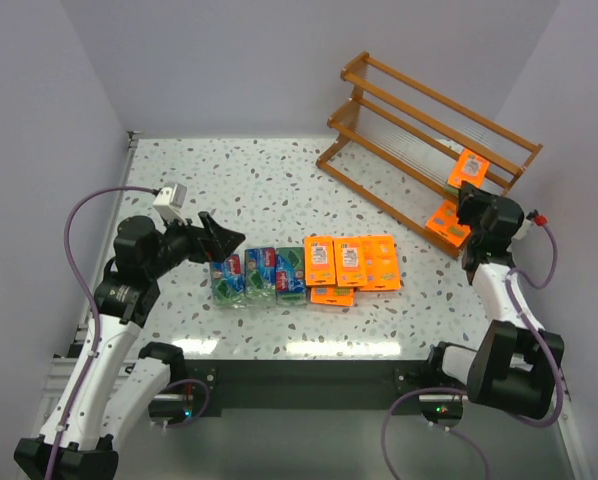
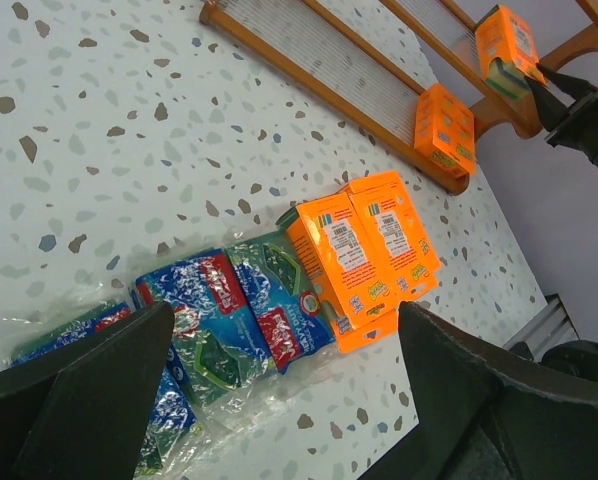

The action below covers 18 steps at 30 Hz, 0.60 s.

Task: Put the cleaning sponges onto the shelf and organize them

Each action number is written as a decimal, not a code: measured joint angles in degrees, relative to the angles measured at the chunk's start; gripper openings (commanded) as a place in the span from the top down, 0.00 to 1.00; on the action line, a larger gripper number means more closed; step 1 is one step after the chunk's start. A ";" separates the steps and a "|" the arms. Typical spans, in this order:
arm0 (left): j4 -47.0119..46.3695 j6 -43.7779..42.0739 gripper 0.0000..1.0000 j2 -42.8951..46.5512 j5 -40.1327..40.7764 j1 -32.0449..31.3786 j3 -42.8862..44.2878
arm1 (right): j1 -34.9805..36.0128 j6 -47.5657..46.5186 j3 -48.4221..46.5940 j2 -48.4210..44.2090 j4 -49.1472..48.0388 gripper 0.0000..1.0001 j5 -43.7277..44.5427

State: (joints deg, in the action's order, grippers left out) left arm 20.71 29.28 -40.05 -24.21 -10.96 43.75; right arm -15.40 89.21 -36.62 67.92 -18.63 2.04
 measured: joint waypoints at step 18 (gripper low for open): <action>-0.50 0.72 0.00 -0.46 0.55 0.00 -0.04 | 6.43 -14.43 -6.45 -18.62 34.05 0.22 -11.61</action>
State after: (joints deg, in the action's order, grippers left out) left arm 20.21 30.00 -40.51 -23.66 -10.96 43.70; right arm -8.97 74.78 -43.07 49.30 15.42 -9.56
